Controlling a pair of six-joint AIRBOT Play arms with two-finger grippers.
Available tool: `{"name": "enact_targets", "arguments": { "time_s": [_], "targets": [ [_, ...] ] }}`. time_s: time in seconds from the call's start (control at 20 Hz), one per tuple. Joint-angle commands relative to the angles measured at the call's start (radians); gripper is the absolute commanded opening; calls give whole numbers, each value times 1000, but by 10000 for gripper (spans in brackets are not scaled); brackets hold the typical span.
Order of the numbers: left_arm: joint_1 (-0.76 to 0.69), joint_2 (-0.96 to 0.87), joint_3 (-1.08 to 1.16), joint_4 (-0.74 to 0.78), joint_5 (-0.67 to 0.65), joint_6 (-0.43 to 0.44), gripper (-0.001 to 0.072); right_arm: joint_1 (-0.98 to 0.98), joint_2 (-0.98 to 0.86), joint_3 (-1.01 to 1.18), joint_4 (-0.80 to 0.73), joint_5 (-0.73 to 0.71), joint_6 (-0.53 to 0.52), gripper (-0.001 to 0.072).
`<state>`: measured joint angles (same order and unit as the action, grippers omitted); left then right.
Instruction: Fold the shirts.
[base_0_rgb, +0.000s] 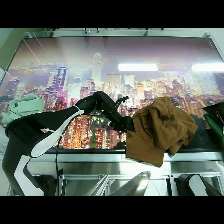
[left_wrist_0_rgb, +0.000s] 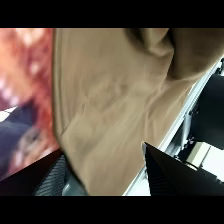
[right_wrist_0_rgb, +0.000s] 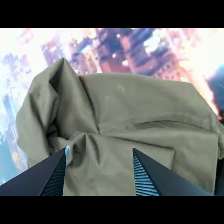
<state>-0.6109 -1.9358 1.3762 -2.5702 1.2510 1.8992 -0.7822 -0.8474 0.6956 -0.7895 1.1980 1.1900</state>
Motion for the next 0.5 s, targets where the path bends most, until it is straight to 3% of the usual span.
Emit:
{"name": "enact_targets", "arguments": {
  "time_s": [0.0, 0.1, 0.25, 0.45],
  "targets": [
    [6, -39, 43, 6, 57, -6, 508, -8, 10, 0, 2, 15, 19, 462],
    [42, -35, 43, 11, 106, 10, 507, -8, 10, 0, 3, 14, 19, 461],
    [88, -35, 43, 4, 64, 9, 506, -8, 10, 0, 3, 15, 18, 462],
    [33, -71, 43, -19, 19, 12, 506, -8, 9, 0, -21, 21, 47, 462]
  ]
}}
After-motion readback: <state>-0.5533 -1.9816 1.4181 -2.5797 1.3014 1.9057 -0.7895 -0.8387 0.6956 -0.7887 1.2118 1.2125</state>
